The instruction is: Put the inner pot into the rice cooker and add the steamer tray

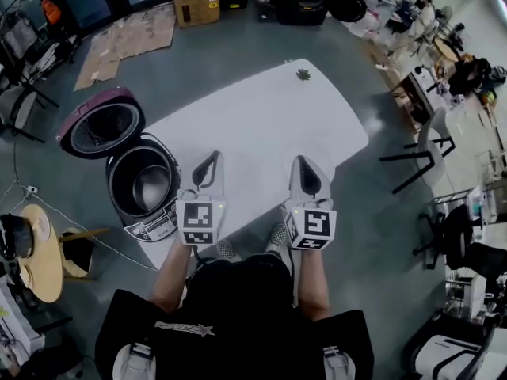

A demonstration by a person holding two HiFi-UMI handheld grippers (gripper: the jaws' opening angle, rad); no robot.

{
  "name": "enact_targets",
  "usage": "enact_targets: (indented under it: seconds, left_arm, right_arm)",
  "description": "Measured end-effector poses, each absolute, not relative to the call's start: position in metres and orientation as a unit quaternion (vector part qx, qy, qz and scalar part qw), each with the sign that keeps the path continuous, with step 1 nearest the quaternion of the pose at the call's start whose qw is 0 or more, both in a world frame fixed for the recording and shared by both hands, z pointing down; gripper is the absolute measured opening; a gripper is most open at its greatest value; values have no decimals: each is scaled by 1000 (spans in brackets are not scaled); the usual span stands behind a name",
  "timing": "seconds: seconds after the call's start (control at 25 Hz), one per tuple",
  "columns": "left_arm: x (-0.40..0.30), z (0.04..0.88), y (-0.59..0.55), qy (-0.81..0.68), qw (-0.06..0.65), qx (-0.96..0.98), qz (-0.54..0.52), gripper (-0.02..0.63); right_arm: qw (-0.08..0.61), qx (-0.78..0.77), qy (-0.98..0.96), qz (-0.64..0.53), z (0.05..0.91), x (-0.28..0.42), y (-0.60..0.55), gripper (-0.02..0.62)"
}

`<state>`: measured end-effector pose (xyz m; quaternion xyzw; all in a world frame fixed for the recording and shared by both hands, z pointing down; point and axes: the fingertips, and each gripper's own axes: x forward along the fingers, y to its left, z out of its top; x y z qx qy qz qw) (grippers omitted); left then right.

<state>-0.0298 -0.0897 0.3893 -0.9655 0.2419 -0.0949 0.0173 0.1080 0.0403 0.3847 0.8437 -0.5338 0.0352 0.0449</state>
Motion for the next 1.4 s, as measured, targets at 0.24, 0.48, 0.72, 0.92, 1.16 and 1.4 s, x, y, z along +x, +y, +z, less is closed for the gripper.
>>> enact_targets:
  seconds: [0.24,0.48,0.72,0.92,1.16,1.4]
  left_arm:
    - [51,395,-43,174,16,-980,-98,9]
    - [126,400,7,123,14,-987,-100,9]
    - [175,421,33,108,4,-987,-121,9]
    - [203,457,38,103,-29,-981,-162,144]
    - [221,519,37,114,-85,-965,-220,229]
    - [222,583,32,130,-112,-945,-279,243]
  right_arm:
    - [41,877,-478,42,387,168,100,5]
    - [38,899,-433,56,394,228,158,5]
    - [45,905,-417,73,412,274,186,6]
    - [50,895,-427,119,446,304,193,98]
    - [50,866,-456,200,511,330,185,201]
    - [63,842,-469,258,574,342,171,201]
